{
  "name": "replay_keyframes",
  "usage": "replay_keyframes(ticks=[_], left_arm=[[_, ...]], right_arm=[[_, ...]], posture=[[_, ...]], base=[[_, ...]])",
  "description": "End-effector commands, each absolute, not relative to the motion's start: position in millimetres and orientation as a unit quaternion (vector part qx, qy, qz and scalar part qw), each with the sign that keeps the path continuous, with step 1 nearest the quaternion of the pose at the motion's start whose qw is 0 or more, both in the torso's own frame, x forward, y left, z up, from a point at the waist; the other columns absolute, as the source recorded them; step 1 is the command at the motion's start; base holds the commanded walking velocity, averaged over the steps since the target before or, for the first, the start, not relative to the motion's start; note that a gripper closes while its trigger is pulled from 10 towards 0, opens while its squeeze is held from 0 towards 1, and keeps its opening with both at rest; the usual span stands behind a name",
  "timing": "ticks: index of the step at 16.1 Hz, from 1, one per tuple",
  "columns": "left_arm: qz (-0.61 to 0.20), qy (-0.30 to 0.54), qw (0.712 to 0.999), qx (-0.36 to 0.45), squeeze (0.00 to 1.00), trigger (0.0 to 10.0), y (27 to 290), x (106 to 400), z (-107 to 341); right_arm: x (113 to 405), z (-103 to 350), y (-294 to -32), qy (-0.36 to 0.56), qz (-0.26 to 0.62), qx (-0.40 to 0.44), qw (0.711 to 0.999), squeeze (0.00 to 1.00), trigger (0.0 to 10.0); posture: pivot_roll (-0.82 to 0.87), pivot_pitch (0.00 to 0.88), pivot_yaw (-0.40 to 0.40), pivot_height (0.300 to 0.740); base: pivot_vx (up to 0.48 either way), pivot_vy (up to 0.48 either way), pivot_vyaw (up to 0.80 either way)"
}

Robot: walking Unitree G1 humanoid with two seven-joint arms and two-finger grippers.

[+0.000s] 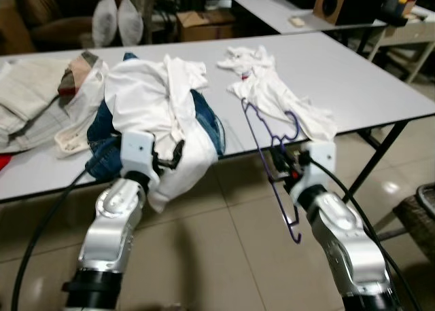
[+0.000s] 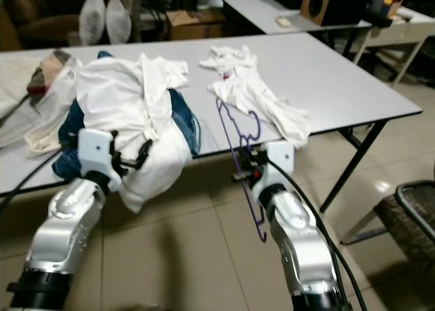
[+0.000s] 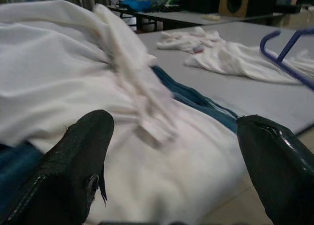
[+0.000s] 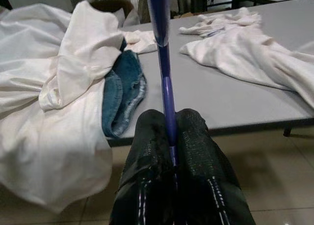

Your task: Hang hanger

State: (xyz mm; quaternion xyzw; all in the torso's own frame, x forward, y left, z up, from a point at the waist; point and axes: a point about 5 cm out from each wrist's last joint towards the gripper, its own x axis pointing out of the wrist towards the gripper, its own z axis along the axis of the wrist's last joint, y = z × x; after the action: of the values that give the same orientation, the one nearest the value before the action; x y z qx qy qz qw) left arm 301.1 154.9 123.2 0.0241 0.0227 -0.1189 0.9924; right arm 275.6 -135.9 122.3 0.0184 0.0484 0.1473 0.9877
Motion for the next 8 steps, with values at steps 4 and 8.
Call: replay_keyframes(ticks=[4,8], left_arm=[[-0.144,0.012,0.989,0.026,0.88,10.0,140,302,133],[-0.118,0.002,0.993,0.001,0.89,10.0,154,299,134]], right_arm=[[278,121,-147,0.044,0.12,0.016,0.992,0.0,10.0],[285,129,-146,0.028,0.126,-0.011,0.992,0.0,10.0]], posture=[[0.0,0.0,0.019,0.74],[0.0,0.0,0.017,0.74]], base=[[0.0,0.0,0.0],[0.085,0.0,0.0]])
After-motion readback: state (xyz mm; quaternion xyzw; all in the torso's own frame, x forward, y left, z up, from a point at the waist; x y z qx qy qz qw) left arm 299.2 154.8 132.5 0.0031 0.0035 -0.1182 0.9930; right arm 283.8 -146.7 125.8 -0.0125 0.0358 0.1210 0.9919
